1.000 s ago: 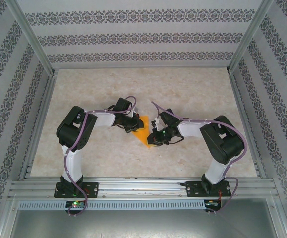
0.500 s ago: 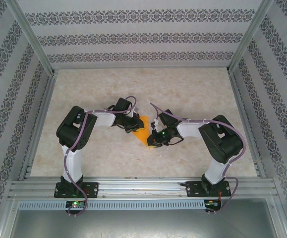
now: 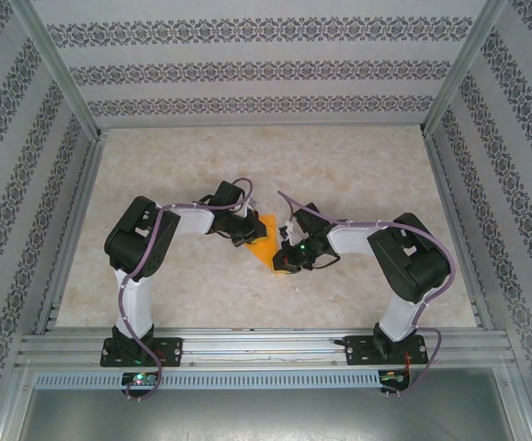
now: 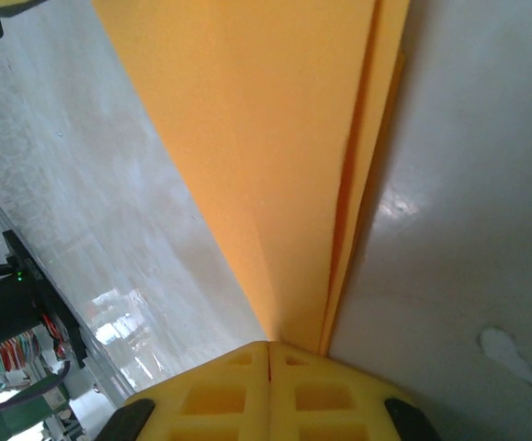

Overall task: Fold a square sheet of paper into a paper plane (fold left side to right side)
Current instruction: Fourth fold the wing at the center of the table.

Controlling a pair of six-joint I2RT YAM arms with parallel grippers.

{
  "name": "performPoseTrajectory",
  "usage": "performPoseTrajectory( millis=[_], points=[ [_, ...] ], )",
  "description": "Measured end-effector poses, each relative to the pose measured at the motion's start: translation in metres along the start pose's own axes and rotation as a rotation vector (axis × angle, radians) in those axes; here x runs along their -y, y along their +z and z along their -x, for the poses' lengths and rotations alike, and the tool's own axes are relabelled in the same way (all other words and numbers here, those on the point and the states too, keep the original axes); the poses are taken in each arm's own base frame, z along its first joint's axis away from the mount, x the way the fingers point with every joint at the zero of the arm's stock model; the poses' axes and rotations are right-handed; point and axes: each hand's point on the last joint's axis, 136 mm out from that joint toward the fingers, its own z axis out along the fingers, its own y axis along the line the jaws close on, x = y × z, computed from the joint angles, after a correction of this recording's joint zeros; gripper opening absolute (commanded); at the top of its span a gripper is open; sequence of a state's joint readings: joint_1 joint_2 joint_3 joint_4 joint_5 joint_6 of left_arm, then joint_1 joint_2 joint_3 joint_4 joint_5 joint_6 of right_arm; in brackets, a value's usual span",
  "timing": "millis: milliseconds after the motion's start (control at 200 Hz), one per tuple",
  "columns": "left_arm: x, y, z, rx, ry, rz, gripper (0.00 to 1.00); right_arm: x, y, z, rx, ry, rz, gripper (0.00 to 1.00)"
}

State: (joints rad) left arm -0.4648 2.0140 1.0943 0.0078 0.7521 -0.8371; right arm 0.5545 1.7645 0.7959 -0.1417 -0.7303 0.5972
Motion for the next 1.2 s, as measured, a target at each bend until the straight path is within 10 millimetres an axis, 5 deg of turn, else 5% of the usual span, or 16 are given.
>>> performPoseTrajectory(
  millis=[520, 884, 1204],
  points=[
    [0.000, 0.000, 0.000, 0.000, 0.000, 0.000, 0.00, 0.002, -0.001, -0.002, -0.001, -0.012, -0.009, 0.00],
    [0.000, 0.000, 0.000, -0.001, -0.001, 0.002, 0.00, 0.008, -0.009, -0.023, -0.027, 0.008, -0.027, 0.00],
    [0.000, 0.000, 0.000, -0.002, -0.004, 0.005, 0.00, -0.020, -0.031, -0.007, 0.030, -0.015, 0.091, 0.00]
  ],
)
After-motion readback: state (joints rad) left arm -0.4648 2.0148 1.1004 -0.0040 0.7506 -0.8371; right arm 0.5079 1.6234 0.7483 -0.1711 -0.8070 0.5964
